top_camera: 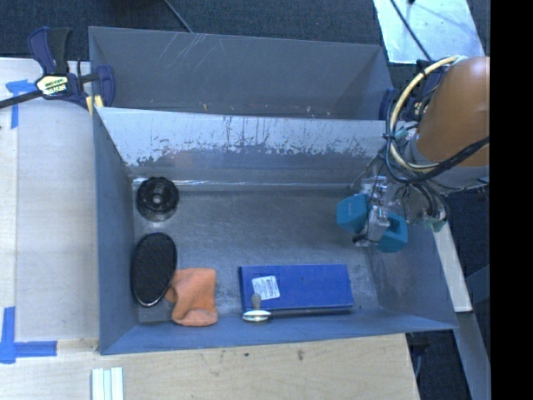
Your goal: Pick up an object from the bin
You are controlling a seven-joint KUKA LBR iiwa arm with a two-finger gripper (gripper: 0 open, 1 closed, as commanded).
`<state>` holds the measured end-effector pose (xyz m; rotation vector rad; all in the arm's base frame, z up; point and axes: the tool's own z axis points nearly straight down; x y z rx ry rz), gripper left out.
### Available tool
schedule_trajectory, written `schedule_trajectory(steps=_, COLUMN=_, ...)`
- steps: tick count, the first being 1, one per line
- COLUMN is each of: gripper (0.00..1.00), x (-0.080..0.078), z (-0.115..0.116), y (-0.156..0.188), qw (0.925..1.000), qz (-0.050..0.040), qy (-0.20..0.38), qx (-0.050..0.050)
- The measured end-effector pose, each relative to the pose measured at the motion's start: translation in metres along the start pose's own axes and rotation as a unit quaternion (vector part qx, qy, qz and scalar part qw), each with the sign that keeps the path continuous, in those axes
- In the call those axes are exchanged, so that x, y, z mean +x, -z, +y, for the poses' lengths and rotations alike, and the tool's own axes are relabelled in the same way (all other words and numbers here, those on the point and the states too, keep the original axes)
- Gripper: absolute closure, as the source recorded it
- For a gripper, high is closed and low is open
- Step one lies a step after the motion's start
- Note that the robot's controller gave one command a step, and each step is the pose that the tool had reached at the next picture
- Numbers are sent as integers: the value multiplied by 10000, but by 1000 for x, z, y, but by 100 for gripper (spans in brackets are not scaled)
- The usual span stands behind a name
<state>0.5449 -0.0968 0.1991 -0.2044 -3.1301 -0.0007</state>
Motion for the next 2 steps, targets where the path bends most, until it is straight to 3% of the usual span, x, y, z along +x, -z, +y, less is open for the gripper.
schedule_trajectory(steps=1, gripper=100, x=0, z=0, y=0, qw=10000, qz=0, qy=3, qx=1)
schedule_trajectory(steps=2, gripper=100, x=3, z=-7, y=62, qw=10000, qz=10, qy=-32, qx=-2)
